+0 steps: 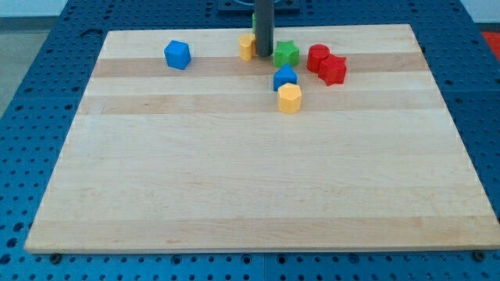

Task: Place the arm below the blue cube

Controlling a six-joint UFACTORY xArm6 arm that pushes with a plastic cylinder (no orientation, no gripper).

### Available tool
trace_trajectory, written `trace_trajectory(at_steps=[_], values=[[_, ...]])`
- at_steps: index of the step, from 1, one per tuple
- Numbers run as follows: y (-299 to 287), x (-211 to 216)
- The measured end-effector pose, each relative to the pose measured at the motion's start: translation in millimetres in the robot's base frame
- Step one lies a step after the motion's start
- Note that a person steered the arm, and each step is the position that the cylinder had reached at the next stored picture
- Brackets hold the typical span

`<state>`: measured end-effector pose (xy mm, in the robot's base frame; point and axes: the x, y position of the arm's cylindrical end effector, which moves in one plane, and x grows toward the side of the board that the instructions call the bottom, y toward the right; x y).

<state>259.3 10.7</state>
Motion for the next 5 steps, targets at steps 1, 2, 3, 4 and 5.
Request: trace_trajectory(at_steps=[1, 2, 3, 4, 5], values=[[-21, 8], [-39, 38], [-37, 55], [-21, 55], [-12, 51]])
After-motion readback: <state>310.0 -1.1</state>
